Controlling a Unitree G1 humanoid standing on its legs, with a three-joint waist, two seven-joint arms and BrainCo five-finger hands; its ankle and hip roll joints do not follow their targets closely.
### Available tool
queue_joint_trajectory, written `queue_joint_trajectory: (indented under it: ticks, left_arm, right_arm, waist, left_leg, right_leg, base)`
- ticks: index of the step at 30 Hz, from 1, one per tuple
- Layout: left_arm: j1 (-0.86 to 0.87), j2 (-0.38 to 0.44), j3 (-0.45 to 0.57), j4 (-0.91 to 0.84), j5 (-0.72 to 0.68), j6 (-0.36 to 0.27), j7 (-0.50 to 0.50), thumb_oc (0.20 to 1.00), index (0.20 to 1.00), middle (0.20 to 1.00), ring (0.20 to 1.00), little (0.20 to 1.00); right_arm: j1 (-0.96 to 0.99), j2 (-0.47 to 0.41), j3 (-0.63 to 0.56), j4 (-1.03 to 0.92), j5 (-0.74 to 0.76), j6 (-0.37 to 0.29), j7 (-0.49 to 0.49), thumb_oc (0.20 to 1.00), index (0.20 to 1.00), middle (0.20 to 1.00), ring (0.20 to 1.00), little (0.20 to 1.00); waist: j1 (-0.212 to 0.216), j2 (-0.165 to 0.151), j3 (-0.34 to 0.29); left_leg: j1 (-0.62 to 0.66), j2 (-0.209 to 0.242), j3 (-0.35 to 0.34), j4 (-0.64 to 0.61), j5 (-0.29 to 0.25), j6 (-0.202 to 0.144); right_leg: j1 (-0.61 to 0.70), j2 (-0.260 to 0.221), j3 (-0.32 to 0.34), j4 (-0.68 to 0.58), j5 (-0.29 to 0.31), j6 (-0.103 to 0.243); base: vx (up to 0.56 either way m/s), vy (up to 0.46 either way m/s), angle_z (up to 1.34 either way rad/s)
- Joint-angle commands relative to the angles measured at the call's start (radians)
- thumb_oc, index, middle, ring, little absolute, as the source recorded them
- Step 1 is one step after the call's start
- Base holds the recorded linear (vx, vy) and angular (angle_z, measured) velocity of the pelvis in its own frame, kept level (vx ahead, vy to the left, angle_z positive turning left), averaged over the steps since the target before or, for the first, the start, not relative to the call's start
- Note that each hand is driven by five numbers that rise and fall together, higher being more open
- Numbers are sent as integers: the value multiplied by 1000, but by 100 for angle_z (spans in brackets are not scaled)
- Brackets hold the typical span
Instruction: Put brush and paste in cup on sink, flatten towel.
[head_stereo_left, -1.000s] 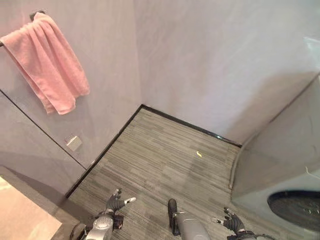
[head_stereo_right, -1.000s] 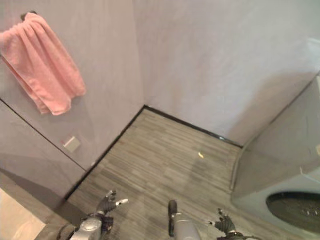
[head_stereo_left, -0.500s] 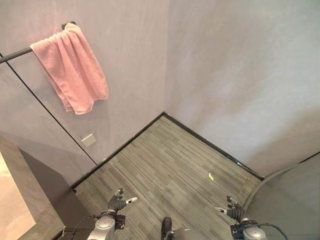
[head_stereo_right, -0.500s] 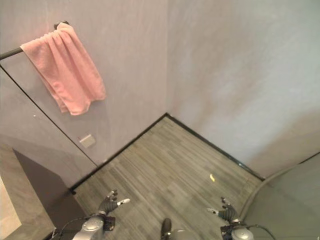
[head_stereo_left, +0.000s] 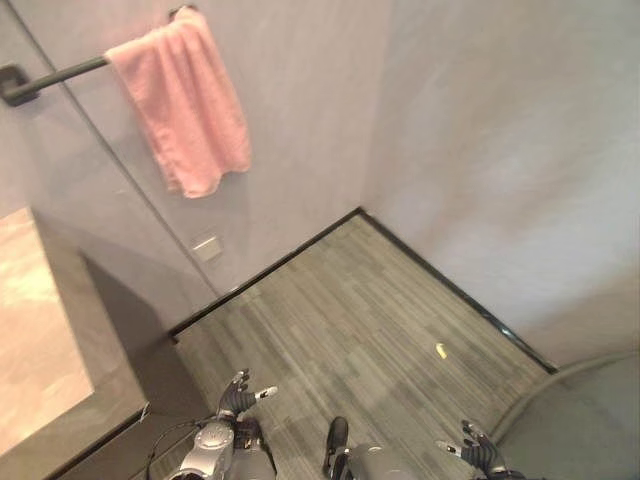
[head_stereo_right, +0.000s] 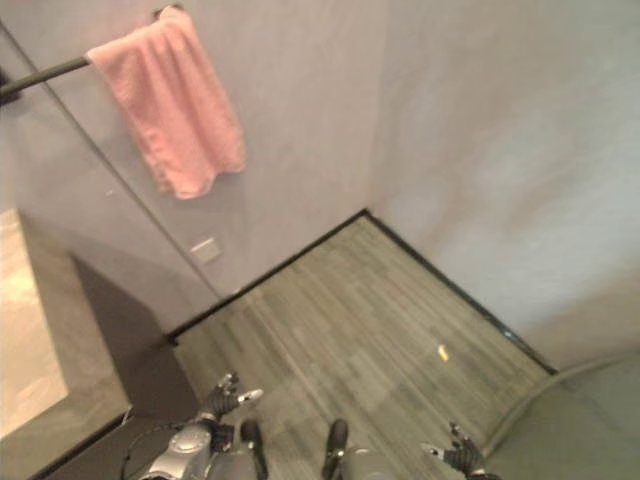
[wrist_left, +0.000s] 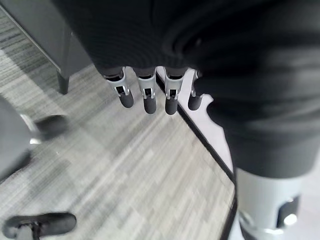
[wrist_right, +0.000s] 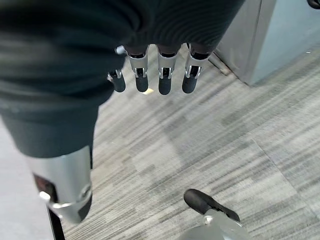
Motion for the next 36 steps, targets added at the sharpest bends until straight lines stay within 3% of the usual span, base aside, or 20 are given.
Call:
queue_joint_trajectory:
  ticks: [1,2,4,8,10,12,17,20,21,23,24,26,30,31,34,36]
  left_arm:
    - [12,69,30,-58,16,-40,24,1000,1000,1000,1000,1000]
    - [18,67,43,-32,13,-37,25,1000,1000,1000,1000,1000]
    - [16,64,43,-16,12,-41,29,1000,1000,1000,1000,1000]
    - [16,65,33,-23,3,-47,27,1000,1000,1000,1000,1000]
    - [11,75,18,-50,6,-50,19,1000,1000,1000,1000,1000]
    - [13,87,-5,-82,24,-49,11,1000,1000,1000,1000,1000]
    - [13,96,-28,-94,51,-42,6,1000,1000,1000,1000,1000]
    - [17,97,-40,-106,66,-38,2,1000,1000,1000,1000,1000]
    - [14,95,-45,-102,72,-39,0,1000,1000,1000,1000,1000]
    - [14,94,-44,-101,74,-45,0,1000,1000,1000,1000,1000]
    - [17,92,-44,-98,71,-46,1,1000,1000,1000,1000,1000]
    - [18,90,-47,-101,63,-47,-1,1000,1000,1000,1000,1000]
    - [21,83,-45,-83,73,-51,-2,1000,1000,1000,1000,1000]
    - [18,80,-42,-64,83,-56,3,1000,1000,1000,1000,1000]
    - [18,78,-38,-43,90,-59,6,1000,1000,1000,1000,1000]
    - [29,82,-31,-42,89,-60,8,1000,1000,1000,1000,1000]
  right_arm:
    - [40,-44,-25,-92,14,-28,-26,1000,1000,1000,1000,1000]
    - [31,-45,-25,-108,5,-24,-23,1000,1000,1000,1000,1000]
    - [28,-43,-37,-112,14,-27,-25,1000,1000,1000,1000,1000]
    - [50,-17,-67,-89,44,-27,-18,1000,1000,1000,1000,1000]
    - [48,-1,-58,-65,27,-22,-16,1000,1000,1000,1000,1000]
    - [44,17,-40,-67,6,-17,-7,1000,1000,1000,1000,1000]
    - [28,27,-1,-113,-12,-17,8,1000,1000,1000,1000,1000]
    - [31,28,10,-138,-17,-18,9,1000,1000,1000,1000,1000]
    - [35,30,20,-172,-6,-19,19,1000,1000,1000,1000,1000]
    - [33,28,23,-177,-2,-24,22,1000,1000,1000,1000,1000]
    - [29,24,21,-190,0,-29,17,1000,1000,1000,1000,1000]
    - [26,17,28,-201,0,-33,21,1000,1000,1000,1000,1000]
    - [24,16,36,-208,-2,-38,25,1000,1000,1000,1000,1000]
    - [16,15,44,-204,-19,-37,21,1000,1000,1000,1000,1000]
    - [5,12,54,-191,-35,-34,25,1000,1000,1000,1000,1000]
    - [6,8,59,-203,-39,-31,29,1000,1000,1000,1000,1000]
  waist:
    - [-7,-63,-33]
    - [-2,-55,-56]
    - [10,-63,-66]
    - [17,-92,-78]
    - [24,-110,-77]
    - [34,-125,-82]
    - [40,-120,-83]
    - [33,-110,-76]
    - [13,-99,-76]
    - [13,-92,-76]
    - [10,-74,-71]
    - [-7,-64,-55]
    - [-29,-81,-40]
    - [-32,-94,-37]
    - [-37,-104,-37]
    - [-43,-112,-41]
  left_leg:
    - [125,-35,-50,-33,157,38]
    - [158,-30,-62,-4,141,41]
    - [148,-41,-89,63,111,48]
    - [139,-61,-82,155,39,75]
    - [132,-77,-72,204,-13,97]
    - [132,-120,-78,234,-66,133]
    - [176,-208,-80,202,-126,200]
    - [191,-246,-103,189,-144,227]
    - [210,-268,-133,157,-122,242]
    - [231,-280,-135,134,-122,244]
    - [274,-278,-144,101,-134,242]
    - [299,-270,-184,106,-144,233]
    - [324,-270,-224,125,-172,215]
    - [343,-260,-242,125,-179,196]
    - [360,-249,-277,132,-185,180]
    - [382,-236,-308,125,-191,167]
  right_leg:
    - [214,-115,39,-84,46,123]
    - [247,-115,55,-70,10,124]
    - [283,-131,78,-65,-4,126]
    - [326,-182,94,-44,11,146]
    - [323,-219,97,-15,60,169]
    - [312,-268,110,36,153,196]
    - [250,-325,132,187,296,217]
    - [226,-307,173,268,319,218]
    - [172,-222,250,273,288,191]
    - [160,-225,229,254,278,185]
    - [88,-240,182,242,232,174]
    - [31,-230,199,200,185,169]
    - [1,-240,266,48,223,186]
    - [-34,-286,272,-34,289,214]
    - [-40,-301,293,-64,322,230]
    - [-37,-283,337,-57,324,238]
  base:
    - [309,161,-19]
    - [345,193,-19]
    - [387,232,-13]
    - [255,178,-10]
    - [215,222,-18]
    - [266,315,-4]
    - [154,245,19]
    - [119,135,24]
    - [212,150,43]
    - [168,91,55]
    - [202,24,33]
    - [248,-41,-11]
    - [193,-149,46]
    - [216,-230,62]
    - [168,-184,47]
    - [243,-315,70]
